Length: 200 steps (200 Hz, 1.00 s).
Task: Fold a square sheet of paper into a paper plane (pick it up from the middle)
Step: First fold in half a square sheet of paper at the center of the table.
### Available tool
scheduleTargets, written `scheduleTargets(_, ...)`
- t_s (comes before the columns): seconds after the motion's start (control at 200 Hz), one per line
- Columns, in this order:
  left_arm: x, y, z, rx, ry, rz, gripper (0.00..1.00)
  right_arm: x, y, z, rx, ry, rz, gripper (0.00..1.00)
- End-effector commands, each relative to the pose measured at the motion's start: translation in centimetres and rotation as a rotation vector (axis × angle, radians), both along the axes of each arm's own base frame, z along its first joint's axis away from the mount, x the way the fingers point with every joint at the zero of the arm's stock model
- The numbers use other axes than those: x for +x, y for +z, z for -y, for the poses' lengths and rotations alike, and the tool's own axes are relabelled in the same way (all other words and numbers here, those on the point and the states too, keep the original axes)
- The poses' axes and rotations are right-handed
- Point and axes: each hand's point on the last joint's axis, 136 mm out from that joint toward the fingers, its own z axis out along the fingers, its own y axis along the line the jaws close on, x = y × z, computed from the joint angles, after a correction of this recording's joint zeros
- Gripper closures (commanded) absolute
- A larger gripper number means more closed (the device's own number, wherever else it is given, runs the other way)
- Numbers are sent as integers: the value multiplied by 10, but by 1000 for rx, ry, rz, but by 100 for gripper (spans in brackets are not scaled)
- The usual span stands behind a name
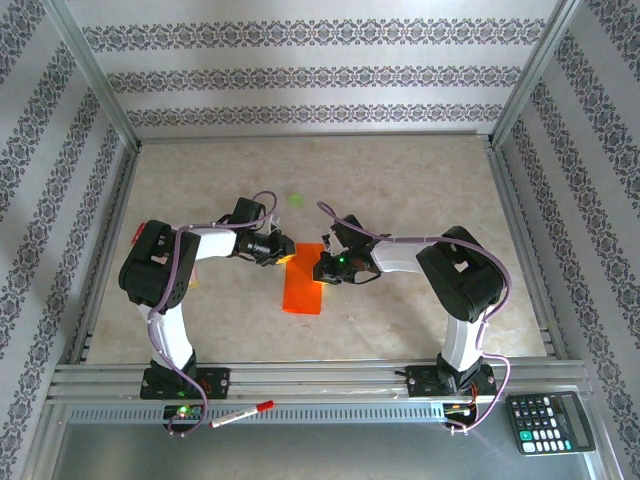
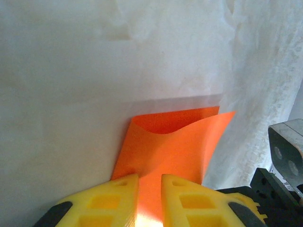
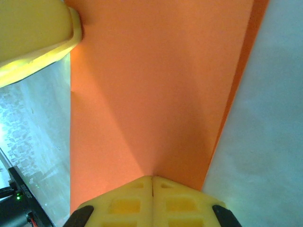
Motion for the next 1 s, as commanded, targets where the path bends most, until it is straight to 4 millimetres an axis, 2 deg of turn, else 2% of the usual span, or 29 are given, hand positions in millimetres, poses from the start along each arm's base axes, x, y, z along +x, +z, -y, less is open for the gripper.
scheduleTargets(0.0, 9, 25, 3, -23, -5, 72, 78, -37, -64, 64, -326, -50, -143, 100)
scheduleTargets(0.06, 9, 34, 13, -56, -26, 90, 76, -37, -64, 64, -326, -49, -143, 100)
scheduleTargets(0.13, 11, 35, 20, -86, -34, 91, 76, -36, -65, 64, -326, -50, -143, 100)
scheduleTargets(0.325, 23, 7, 13, -31, -10, 52, 76, -37, -66, 64, -328, -50, -145, 100)
scheduleTargets(0.48, 36, -5, -1, -4, 13, 52, 76, -38, -65, 65, -327, -51, -143, 100)
scheduleTargets(0.63, 33, -20, -6, 15, 6, 6, 76, -39, -65, 66, -328, -52, -145, 100)
scheduleTargets(0.764, 36, -2, -5, -7, 14, 42, 75, -39, -65, 67, -331, -56, -147, 100)
scheduleTargets(0.874, 36, 22, -3, -36, 18, 83, 73, -40, -66, 68, -333, -56, -148, 100)
scheduleTargets(0.994, 21, 43, 0, -88, 21, 93, 71, -40, -66, 68, -333, -59, -148, 100)
